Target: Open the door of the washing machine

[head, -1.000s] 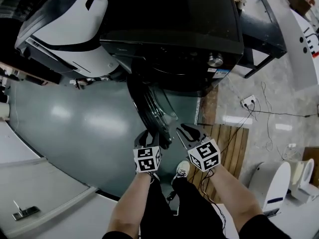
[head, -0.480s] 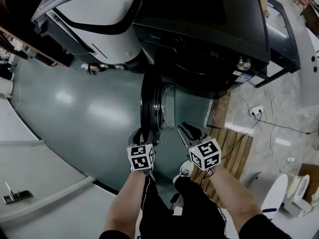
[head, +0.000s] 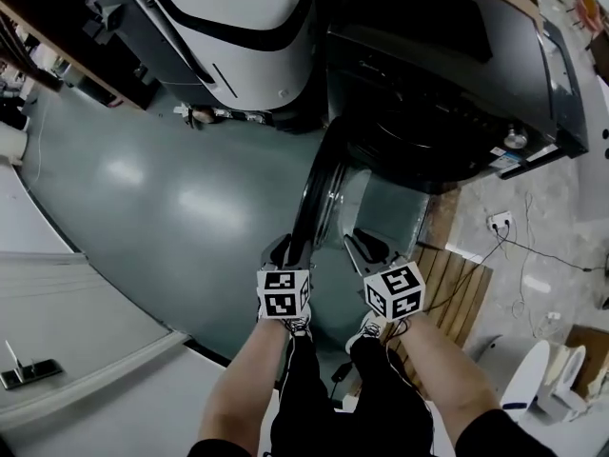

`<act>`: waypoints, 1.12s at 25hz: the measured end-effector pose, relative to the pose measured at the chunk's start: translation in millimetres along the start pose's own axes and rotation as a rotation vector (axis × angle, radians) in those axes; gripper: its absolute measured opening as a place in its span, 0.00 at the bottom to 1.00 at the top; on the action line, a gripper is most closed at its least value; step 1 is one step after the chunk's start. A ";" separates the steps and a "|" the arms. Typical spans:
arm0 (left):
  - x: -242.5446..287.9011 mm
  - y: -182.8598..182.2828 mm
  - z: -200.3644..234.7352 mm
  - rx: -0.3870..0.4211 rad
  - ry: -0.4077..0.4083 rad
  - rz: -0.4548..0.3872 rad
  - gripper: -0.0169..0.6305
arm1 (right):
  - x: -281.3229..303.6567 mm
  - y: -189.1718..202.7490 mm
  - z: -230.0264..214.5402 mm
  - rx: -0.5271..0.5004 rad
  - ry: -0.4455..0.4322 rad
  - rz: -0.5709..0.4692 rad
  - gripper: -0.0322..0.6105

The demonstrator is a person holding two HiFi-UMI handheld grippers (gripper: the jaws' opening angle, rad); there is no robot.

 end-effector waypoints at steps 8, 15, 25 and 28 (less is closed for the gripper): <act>-7.3 -3.6 59.9 0.014 0.060 -0.019 0.28 | 55.6 -7.4 53.8 -0.003 0.031 0.018 0.19; -21.6 -10.3 90.5 0.021 0.103 -0.030 0.28 | 69.1 -21.7 76.1 0.007 0.073 -0.008 0.19; -92.8 -55.0 89.1 0.051 0.117 -0.124 0.07 | 23.9 -60.3 111.5 0.022 0.079 -0.089 0.08; -121.0 -71.5 79.9 0.058 0.150 -0.127 0.05 | 1.1 -81.6 117.7 0.025 0.099 -0.122 0.08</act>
Point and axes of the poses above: the fingertips, and each gripper's own axes: x forward along the fingers, z to its left, y out of its underside, the point moved 1 cm from there along -x, backward along the fingers
